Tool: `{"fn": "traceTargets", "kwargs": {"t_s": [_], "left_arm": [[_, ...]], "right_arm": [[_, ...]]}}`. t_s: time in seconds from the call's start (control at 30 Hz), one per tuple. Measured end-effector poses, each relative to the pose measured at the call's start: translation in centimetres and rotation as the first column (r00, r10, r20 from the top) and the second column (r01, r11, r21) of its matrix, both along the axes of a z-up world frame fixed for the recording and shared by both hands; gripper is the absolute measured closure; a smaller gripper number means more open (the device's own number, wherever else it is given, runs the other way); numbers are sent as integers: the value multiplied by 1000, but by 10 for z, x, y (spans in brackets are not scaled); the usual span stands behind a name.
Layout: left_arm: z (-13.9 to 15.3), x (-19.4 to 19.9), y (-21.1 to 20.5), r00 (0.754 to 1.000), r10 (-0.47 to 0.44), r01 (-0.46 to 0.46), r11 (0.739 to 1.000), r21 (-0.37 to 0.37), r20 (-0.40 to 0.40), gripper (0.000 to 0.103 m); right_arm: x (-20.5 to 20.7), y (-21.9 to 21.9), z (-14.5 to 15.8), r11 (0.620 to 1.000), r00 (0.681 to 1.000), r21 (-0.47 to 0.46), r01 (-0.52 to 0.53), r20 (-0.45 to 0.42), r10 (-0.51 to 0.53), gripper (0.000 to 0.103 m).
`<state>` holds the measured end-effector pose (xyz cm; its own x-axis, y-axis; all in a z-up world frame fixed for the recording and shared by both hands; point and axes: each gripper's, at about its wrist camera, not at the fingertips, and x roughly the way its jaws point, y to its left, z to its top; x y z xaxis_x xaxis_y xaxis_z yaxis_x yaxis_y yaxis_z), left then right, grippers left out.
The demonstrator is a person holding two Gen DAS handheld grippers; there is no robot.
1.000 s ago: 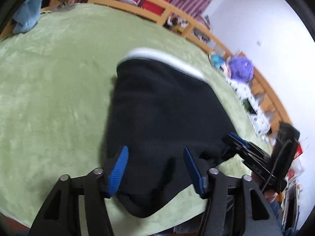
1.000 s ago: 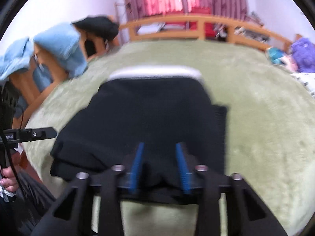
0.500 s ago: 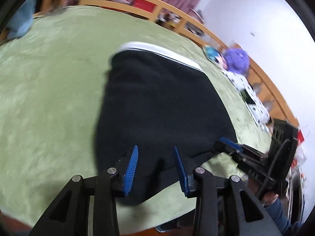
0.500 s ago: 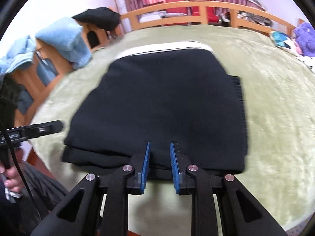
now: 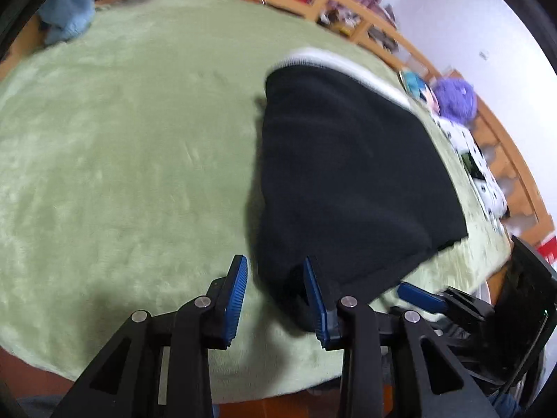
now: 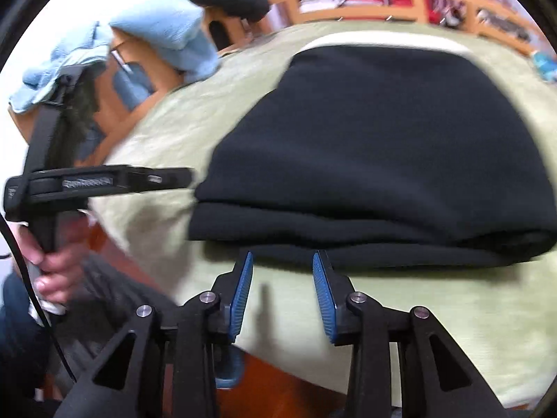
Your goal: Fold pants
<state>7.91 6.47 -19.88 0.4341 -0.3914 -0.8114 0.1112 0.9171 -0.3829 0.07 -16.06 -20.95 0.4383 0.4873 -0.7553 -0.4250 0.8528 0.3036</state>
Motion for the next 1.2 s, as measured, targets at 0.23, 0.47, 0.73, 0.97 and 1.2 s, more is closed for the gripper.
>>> {"fn": "traceTargets", "kwargs": {"t_s": [0.23,0.47,0.73,0.97,1.2], "left_arm": [[1,-2,-8,997,-67,65,997,31,46,71],[-7,-2,-18,987,-162,162,987,14,17,66],[3,-4,-23,991,-108,104,994,42,81,83],[11,-9,-16,994,-96,96,995,1,61,86],[6,-14,-9,996,-84,84,996,-26,16,93]], "right_arm": [[0,32,-10,991,998,127,-50,-28,54,67],[5,8,-2,984,999,179,12,-33,-6,67],[23,4,-15,985,997,159,70,-38,-64,95],[50,13,-10,974,995,205,100,-15,-99,96],[57,5,-24,947,989,290,141,-80,-123,95]]}}
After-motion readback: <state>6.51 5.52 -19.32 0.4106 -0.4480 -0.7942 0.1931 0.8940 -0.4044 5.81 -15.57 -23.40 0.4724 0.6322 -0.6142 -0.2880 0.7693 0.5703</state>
